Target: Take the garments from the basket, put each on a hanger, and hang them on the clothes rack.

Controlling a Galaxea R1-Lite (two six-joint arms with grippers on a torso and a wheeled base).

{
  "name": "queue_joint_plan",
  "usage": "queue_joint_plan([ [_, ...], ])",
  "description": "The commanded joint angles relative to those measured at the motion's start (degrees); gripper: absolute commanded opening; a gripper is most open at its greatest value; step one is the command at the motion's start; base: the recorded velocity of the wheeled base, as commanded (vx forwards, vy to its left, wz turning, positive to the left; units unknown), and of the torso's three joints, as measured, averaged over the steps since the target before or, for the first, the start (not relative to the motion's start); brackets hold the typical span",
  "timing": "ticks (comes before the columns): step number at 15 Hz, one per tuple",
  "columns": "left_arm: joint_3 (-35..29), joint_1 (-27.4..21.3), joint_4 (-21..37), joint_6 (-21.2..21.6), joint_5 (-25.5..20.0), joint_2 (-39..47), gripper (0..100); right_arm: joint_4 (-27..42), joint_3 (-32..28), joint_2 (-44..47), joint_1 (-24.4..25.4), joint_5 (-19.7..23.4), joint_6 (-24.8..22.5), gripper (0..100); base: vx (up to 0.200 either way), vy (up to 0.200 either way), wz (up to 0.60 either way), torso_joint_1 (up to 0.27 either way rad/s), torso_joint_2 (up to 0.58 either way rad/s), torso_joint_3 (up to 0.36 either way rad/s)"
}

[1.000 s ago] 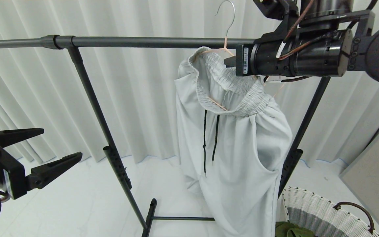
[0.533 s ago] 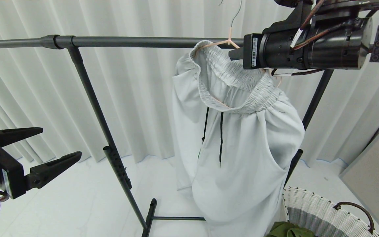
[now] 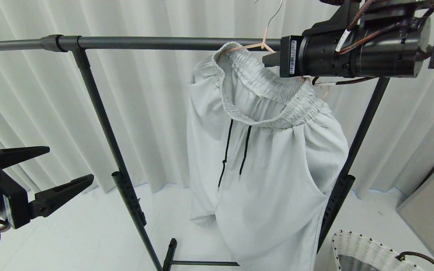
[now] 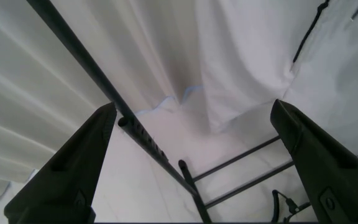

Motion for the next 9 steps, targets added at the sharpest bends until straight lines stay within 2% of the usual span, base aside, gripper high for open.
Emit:
queue_joint_plan([
  [1,0.02,-0.06,-0.04,-0.01,-0.03,-0.15,100,0.23,0.06,-0.10,0.77,0.01,0.11,0,0.000,0.000,0.00,0.000,0.00,0.000],
  [2,0.02,0.03,-0.04,-0.01,-0.03,-0.15,100,0.23,0.14,-0.10,0.86,0.01,0.11,0,0.000,0.000,0.00,0.000,0.00,0.000],
  [5,0.02,-0.06,-0.04,-0.01,-0.03,-0.07,100,-0.30,5.24,-1.86,2.27,0.01,0.19,0,0.000,0.000,0.00,0.000,0.00,0.000],
  [9,0.11,-0.06,-0.04,-0.10,-0.03,0.02,100,-0.91,5.42,-1.77,2.18,0.01,0.19,0,0.000,0.000,0.00,0.000,0.00,0.000],
])
